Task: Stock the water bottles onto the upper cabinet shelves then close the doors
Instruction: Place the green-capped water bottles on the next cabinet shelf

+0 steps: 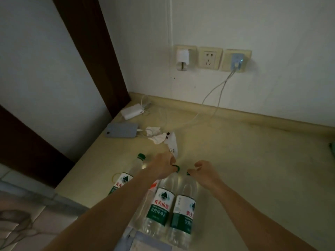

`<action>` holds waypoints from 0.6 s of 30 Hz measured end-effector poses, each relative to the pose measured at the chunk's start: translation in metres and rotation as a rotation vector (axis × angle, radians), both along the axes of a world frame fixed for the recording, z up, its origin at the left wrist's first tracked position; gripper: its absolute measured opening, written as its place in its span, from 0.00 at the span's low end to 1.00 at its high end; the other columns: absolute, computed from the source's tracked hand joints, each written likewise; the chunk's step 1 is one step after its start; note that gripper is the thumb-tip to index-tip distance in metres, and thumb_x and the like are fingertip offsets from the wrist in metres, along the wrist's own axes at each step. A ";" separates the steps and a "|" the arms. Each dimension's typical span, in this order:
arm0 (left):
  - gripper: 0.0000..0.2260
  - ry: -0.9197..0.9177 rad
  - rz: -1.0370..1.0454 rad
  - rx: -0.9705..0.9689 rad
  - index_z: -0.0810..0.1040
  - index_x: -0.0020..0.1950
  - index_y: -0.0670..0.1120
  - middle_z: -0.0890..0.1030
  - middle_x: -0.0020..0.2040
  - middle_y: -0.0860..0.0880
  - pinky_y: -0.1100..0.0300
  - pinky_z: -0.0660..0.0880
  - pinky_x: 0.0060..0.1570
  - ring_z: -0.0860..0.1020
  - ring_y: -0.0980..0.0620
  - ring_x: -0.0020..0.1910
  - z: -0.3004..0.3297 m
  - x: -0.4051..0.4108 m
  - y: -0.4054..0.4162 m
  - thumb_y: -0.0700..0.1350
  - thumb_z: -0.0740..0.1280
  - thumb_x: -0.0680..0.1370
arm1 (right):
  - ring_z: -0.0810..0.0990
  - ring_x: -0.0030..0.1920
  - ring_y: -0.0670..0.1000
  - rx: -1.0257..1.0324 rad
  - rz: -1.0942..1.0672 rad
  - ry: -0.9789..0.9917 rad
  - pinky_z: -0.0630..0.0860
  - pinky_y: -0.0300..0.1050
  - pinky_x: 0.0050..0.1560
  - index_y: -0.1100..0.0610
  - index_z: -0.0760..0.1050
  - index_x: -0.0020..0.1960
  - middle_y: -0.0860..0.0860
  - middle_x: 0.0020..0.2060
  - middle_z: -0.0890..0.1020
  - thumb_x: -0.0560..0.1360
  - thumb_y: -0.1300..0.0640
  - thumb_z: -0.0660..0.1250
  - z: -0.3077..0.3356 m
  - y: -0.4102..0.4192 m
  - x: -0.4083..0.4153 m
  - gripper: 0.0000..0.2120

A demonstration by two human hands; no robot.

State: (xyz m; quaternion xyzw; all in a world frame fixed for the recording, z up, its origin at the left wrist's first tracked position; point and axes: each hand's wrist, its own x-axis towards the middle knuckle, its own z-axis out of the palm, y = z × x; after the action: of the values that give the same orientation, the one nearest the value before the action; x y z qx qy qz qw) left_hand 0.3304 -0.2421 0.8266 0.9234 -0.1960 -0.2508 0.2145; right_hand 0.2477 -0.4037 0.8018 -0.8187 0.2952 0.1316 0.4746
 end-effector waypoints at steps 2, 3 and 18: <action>0.14 -0.009 -0.019 0.029 0.77 0.60 0.43 0.78 0.58 0.44 0.65 0.66 0.40 0.76 0.46 0.54 -0.010 0.002 -0.008 0.48 0.70 0.78 | 0.81 0.48 0.54 0.041 -0.049 0.004 0.78 0.49 0.43 0.60 0.75 0.62 0.58 0.55 0.81 0.76 0.52 0.71 -0.012 0.003 -0.001 0.18; 0.15 -0.003 -0.019 0.035 0.77 0.62 0.43 0.78 0.60 0.44 0.63 0.68 0.44 0.77 0.46 0.55 -0.015 0.004 -0.011 0.48 0.71 0.78 | 0.82 0.45 0.54 0.057 -0.071 0.002 0.80 0.51 0.44 0.59 0.76 0.57 0.58 0.51 0.82 0.76 0.52 0.72 -0.017 0.004 -0.003 0.14; 0.11 0.094 0.134 -0.238 0.82 0.56 0.43 0.84 0.54 0.45 0.58 0.78 0.54 0.81 0.51 0.52 -0.029 0.019 -0.032 0.41 0.74 0.75 | 0.80 0.36 0.51 0.279 -0.300 -0.163 0.75 0.44 0.38 0.59 0.83 0.48 0.56 0.38 0.84 0.76 0.57 0.73 -0.020 -0.015 0.001 0.05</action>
State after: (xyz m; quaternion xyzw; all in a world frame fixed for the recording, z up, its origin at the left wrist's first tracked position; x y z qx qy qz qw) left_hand 0.3491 -0.2738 0.7980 0.8897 -0.1522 -0.2539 0.3477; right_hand 0.2491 -0.4184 0.7816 -0.6999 0.3531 0.0327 0.6200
